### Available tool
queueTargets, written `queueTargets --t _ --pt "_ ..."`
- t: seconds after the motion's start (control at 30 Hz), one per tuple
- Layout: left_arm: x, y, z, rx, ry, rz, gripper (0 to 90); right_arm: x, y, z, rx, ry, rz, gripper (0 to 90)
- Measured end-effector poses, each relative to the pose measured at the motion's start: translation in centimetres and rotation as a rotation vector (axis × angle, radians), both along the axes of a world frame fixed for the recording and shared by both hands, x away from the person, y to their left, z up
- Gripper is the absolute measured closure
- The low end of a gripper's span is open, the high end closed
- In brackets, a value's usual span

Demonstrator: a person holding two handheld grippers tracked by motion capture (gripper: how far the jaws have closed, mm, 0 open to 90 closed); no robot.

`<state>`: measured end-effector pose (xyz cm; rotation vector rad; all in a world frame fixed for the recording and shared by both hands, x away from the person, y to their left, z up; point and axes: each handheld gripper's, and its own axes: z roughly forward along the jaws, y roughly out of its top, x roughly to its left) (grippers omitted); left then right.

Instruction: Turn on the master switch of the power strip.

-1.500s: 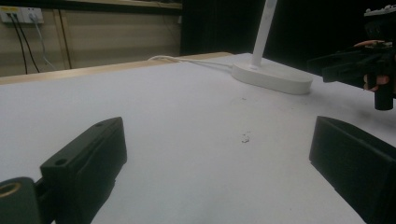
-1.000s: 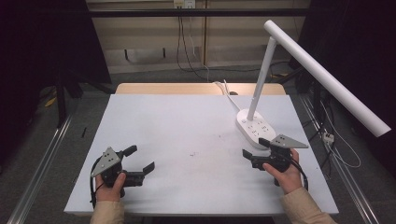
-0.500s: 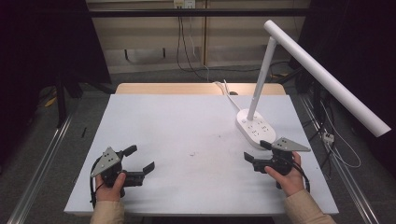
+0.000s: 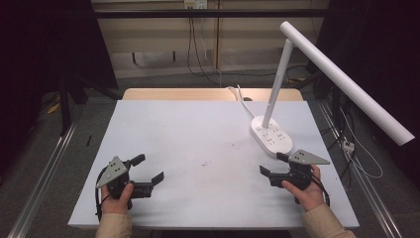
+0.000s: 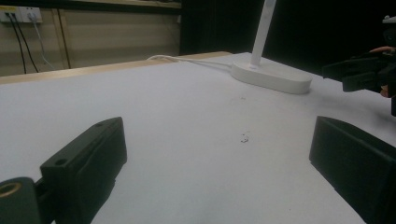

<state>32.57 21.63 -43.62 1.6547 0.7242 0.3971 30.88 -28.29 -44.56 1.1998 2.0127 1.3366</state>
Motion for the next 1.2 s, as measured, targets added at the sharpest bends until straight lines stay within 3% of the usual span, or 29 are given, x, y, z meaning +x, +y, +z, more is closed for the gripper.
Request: queueTargets --t 1.2 --pt "0.0 0.0 0.0 -0.001 0.002 0.004 3.8 -2.2 -1.3 -0.2 -0.003 0.0 -0.003 12.6"
